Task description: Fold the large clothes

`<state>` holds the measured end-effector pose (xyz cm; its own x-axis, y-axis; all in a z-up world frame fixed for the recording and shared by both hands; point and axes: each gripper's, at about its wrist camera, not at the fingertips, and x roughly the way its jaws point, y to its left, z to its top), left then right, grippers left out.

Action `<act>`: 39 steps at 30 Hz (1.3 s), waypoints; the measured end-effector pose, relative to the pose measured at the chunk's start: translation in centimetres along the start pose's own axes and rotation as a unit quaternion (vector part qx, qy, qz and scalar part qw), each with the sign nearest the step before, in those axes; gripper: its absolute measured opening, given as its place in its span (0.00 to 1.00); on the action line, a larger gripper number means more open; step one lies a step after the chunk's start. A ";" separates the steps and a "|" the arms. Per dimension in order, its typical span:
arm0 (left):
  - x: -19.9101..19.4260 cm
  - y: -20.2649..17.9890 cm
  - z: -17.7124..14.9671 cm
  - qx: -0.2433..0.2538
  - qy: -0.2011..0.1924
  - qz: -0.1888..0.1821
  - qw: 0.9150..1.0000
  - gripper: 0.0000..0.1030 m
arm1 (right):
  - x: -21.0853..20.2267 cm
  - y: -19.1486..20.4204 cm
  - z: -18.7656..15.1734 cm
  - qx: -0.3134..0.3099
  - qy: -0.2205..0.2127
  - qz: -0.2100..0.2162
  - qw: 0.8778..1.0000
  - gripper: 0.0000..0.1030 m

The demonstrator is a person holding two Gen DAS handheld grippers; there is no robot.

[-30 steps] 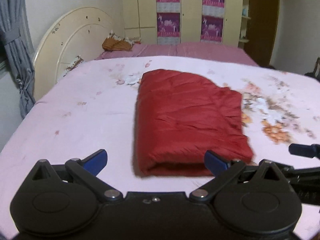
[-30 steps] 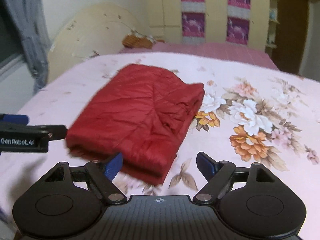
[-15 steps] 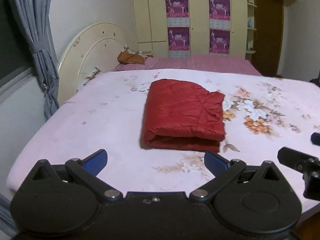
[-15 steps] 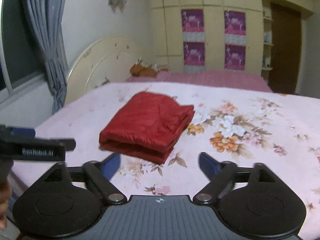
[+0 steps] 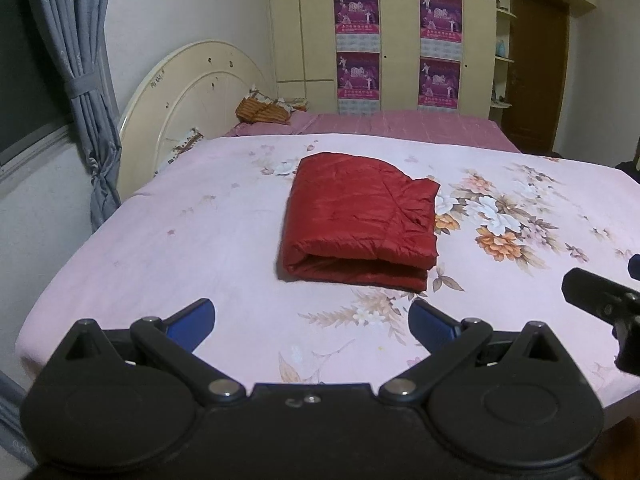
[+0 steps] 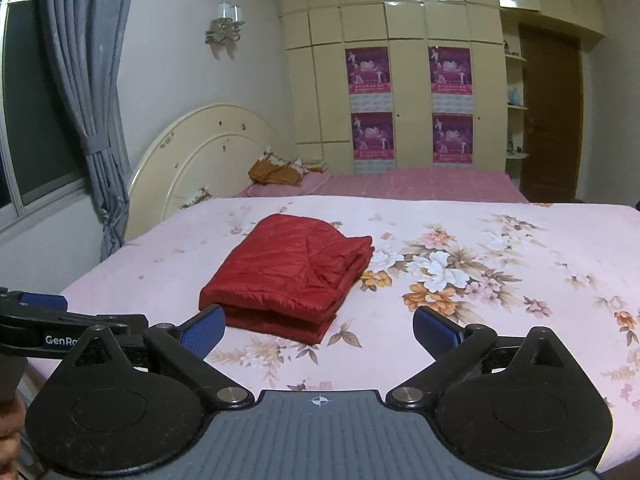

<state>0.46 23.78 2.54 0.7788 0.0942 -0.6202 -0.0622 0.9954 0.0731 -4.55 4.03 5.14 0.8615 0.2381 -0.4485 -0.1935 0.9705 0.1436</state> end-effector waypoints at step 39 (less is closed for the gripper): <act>1.2 0.8 0.4 -0.008 0.019 -0.010 1.000 1.00 | 1.8 0.6 0.1 0.005 0.019 0.003 1.000 0.96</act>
<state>1.60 24.70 2.15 0.7554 0.0743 -0.6510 -0.0570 0.9972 0.0477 -3.01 5.06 4.53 0.8424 0.2447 -0.4800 -0.1935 0.9689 0.1544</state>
